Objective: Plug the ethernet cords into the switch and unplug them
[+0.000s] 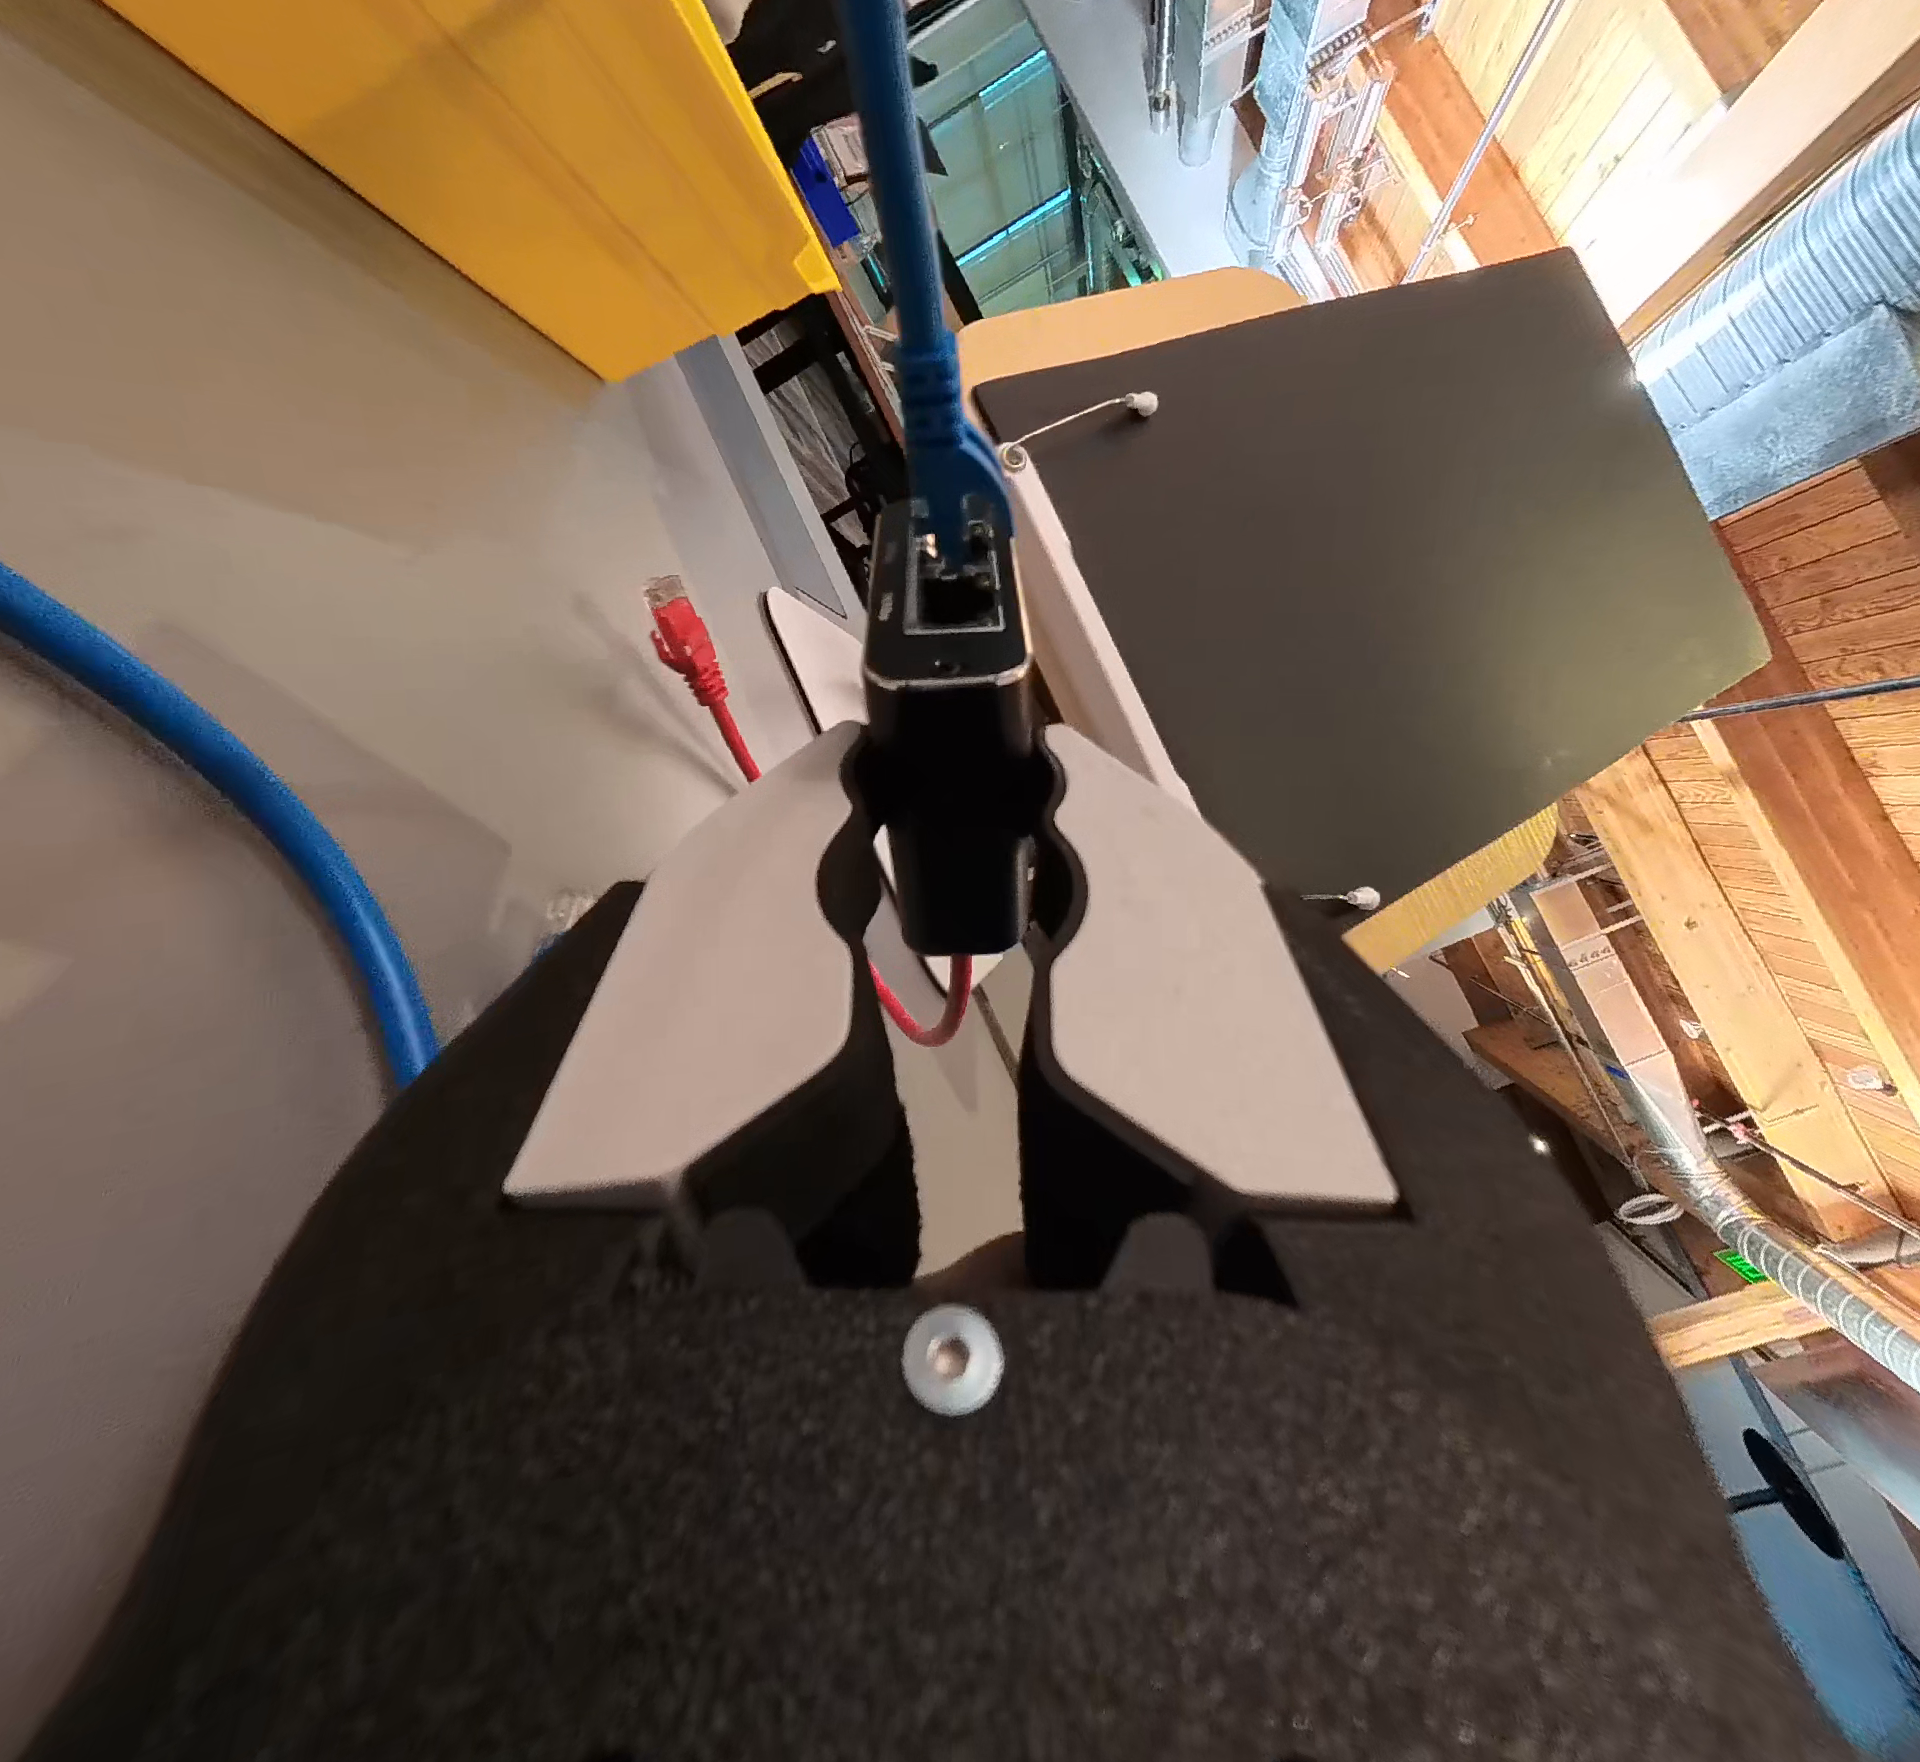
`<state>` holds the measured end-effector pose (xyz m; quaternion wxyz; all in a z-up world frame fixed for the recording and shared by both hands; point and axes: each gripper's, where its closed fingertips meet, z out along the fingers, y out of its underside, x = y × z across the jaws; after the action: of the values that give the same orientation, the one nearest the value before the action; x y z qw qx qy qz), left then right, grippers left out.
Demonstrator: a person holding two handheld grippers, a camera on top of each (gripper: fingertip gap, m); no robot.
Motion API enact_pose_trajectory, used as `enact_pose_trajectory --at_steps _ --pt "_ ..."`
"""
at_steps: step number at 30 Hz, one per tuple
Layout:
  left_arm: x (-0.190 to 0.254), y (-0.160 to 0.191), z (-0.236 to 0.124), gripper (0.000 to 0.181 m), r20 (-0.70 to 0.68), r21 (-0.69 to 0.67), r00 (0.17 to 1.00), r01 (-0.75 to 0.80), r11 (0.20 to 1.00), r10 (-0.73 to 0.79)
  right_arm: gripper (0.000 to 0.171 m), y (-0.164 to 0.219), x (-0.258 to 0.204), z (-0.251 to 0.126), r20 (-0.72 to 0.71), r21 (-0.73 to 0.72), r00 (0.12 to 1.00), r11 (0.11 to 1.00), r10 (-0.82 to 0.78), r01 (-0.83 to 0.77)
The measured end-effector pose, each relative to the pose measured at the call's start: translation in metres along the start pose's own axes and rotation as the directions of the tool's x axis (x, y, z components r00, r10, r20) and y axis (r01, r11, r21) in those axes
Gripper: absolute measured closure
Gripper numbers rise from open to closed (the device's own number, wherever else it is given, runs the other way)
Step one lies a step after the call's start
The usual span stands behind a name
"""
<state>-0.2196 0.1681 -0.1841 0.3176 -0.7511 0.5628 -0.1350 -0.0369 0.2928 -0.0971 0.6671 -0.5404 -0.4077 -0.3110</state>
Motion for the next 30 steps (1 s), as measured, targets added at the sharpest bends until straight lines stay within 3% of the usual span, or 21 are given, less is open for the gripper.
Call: enact_pose_trajectory --at_steps 2,7,9,12,16,19,23,30 --pt "-0.007 0.001 -0.004 0.181 0.018 -0.013 1.000 0.004 1.000 -0.004 0.145 0.000 -0.001 0.000 0.004 0.001 1.000 1.000 -0.002 0.002" --pt "-0.025 -0.016 -0.024 0.181 -0.071 0.064 0.986 0.152 0.986 -0.147 0.145 -0.004 0.000 -0.001 -0.006 0.015 1.000 1.000 -0.011 0.011" --pt "-0.023 -0.019 -0.027 0.181 -0.108 0.075 0.984 0.149 0.986 -0.141 0.145 -0.004 -0.002 -0.001 0.005 0.011 1.000 1.000 -0.015 0.015" --pt "-0.002 -0.014 -0.012 0.165 -0.169 0.019 0.977 0.138 0.990 -0.133 0.145 -0.004 -0.005 -0.001 0.015 0.009 1.000 1.000 -0.020 0.019" --pt "-0.004 0.002 0.008 0.142 -0.027 -0.089 1.000 -0.005 0.996 0.002 0.145 -0.003 -0.006 0.000 0.022 0.006 1.000 1.000 -0.016 0.016" --pt "-0.007 0.002 0.009 0.176 0.018 -0.104 0.999 -0.041 0.994 0.043 0.145 -0.004 -0.006 -0.001 0.023 0.008 1.000 1.000 -0.020 0.020" --pt "-0.012 -0.002 0.000 0.176 0.026 -0.072 1.000 -0.013 0.997 0.014 0.145 -0.002 -0.006 -0.001 0.025 0.005 1.000 1.000 -0.014 0.014" --pt "-0.024 -0.031 -0.027 0.176 -0.168 0.019 0.969 0.186 0.982 -0.181 0.145 -0.018 0.005 -0.007 -0.050 0.074 0.998 0.996 -0.047 0.051"
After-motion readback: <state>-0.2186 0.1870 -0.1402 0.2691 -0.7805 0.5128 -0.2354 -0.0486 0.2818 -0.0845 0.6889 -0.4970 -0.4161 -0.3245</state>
